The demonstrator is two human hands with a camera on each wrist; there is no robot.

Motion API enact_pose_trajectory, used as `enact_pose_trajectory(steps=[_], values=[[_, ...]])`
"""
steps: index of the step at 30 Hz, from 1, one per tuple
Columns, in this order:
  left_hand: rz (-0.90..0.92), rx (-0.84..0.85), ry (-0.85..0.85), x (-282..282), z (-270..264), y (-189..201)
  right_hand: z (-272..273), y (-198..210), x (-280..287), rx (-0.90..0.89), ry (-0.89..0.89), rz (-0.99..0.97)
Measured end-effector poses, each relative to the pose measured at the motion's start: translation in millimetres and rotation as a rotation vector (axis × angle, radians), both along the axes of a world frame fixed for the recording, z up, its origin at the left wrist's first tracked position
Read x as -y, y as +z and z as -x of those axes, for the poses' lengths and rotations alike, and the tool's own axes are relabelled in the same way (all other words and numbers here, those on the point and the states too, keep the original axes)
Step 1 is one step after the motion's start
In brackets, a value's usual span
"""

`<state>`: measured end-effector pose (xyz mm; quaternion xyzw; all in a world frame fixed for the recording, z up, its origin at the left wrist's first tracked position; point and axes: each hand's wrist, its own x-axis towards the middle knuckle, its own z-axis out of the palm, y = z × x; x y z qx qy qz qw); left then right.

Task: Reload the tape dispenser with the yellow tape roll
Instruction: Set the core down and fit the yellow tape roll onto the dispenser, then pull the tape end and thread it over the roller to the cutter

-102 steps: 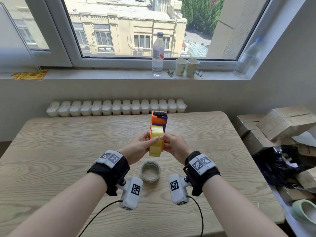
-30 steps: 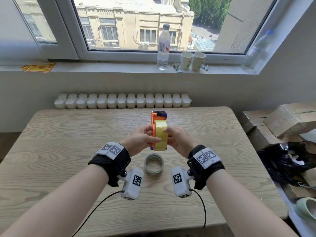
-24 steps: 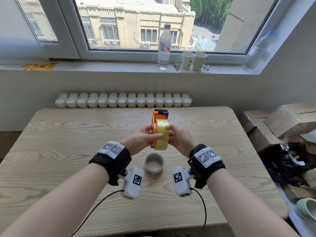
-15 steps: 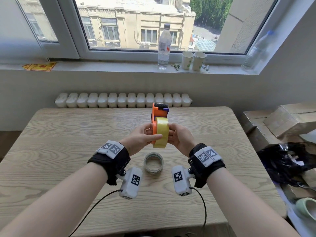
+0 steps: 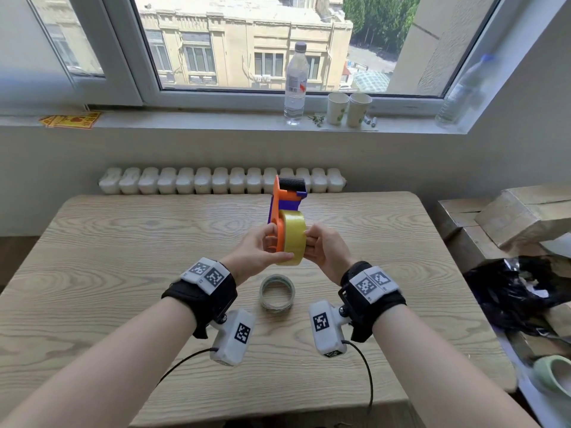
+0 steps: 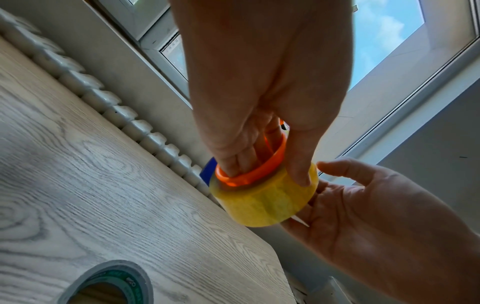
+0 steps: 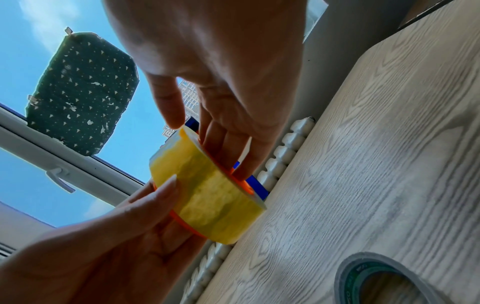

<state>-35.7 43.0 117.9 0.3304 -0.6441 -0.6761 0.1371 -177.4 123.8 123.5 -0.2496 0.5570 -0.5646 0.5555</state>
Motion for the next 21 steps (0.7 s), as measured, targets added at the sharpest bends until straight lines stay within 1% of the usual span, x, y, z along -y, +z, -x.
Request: enact_pose_trajectory(steps=[2, 3, 6, 8, 12, 14, 18, 19, 21], values=[[-0.007, -0.002, 0.016, 0, -1, -1, 0, -1, 0, -0.013, -0.044, -0.012], [-0.011, -0.005, 0.030, 0, -1, -2, 0, -1, 1, -0.054, -0.087, -0.022], [0.008, 0.007, 0.076, -1, -2, -7, 3, -6, 2, -0.280, -0.188, -0.026], [0.016, 0.028, 0.094, -2, -2, -9, 1, -7, 1, -0.436, -0.198, -0.017], [0.035, 0.070, 0.116, -5, 0, -11, -3, -11, 4, -0.671, -0.229, -0.028], [0.040, 0.081, 0.122, -6, 1, -12, -3, -11, 4, -0.835, -0.217, -0.048], [0.034, 0.086, 0.119, -6, 4, -14, -8, -2, 2, -1.240, -0.121, -0.119], [0.029, 0.092, 0.116, -7, 5, -14, -9, -1, 2, -1.313, -0.107, -0.127], [0.019, 0.100, 0.116, -7, 6, -14, -9, -2, 2, -1.401, -0.073, -0.138]])
